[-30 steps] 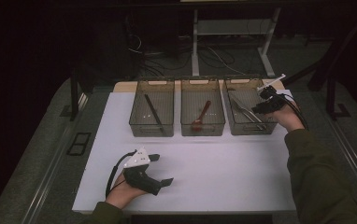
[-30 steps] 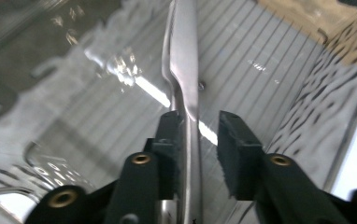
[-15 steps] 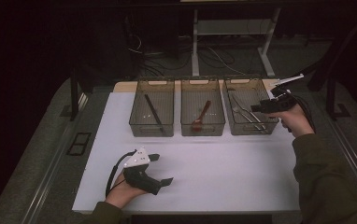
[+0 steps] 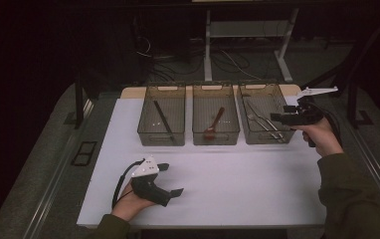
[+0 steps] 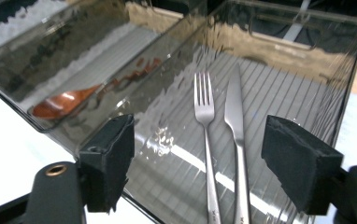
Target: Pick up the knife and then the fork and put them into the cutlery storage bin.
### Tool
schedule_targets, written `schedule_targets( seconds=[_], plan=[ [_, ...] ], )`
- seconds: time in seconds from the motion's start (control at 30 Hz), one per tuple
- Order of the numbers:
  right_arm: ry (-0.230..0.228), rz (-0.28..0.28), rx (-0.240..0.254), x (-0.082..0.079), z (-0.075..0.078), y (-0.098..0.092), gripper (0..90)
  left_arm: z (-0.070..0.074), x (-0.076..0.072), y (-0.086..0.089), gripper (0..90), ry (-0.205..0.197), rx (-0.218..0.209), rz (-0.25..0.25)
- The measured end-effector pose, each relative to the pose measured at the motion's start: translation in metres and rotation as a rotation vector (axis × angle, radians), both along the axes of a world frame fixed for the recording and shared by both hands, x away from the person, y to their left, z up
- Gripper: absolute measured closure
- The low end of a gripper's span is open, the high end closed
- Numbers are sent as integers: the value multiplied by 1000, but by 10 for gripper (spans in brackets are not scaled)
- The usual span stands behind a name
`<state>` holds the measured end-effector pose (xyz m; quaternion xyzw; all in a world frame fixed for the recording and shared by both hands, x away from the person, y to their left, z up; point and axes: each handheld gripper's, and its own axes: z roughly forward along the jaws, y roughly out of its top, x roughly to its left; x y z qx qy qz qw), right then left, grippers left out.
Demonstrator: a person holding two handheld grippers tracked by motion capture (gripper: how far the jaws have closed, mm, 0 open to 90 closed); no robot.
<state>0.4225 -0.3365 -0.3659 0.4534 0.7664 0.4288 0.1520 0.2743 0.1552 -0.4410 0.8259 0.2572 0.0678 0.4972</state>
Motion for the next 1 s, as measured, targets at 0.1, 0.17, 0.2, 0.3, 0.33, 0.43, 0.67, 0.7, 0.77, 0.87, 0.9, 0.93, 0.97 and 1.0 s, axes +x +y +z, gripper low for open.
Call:
schedule_targets(
  seconds=[0.1,0.17,0.2,0.3,0.33,0.43,0.67,0.7,0.77,0.87,0.9,0.93,0.97,1.0],
  plan=[
    [-28,6,8,-8,2,2,227,0,0,0,0,0,3,1],
    [-40,9,15,-14,2,4,219,0,0,0,0,1,4,3],
    [-49,17,14,-16,2,6,214,1,0,0,0,1,5,6],
    [-65,36,10,-24,1,11,195,1,1,0,0,-1,-1,11],
    [-67,43,17,-27,0,13,193,1,1,0,0,0,0,12],
    [-79,63,43,-36,-1,17,188,1,1,1,0,-1,0,12],
    [-102,106,53,-57,-6,29,182,1,0,2,0,0,-2,11],
    [-100,110,55,-60,-8,31,182,1,0,2,0,-2,0,9],
    [-108,119,49,-67,-11,33,182,2,0,3,0,-3,-4,9],
    [-109,140,56,-76,-16,37,182,2,-1,4,0,-5,-5,8],
    [-106,145,53,-79,-17,39,182,2,-1,5,0,-5,-8,8],
    [-104,150,49,-81,-18,40,182,2,-1,5,0,-5,-8,8],
    [-109,155,43,-84,-19,42,182,3,-1,5,0,-5,-10,8],
    [-113,158,42,-87,-21,43,182,3,-1,5,0,-4,-12,8]
  ],
)
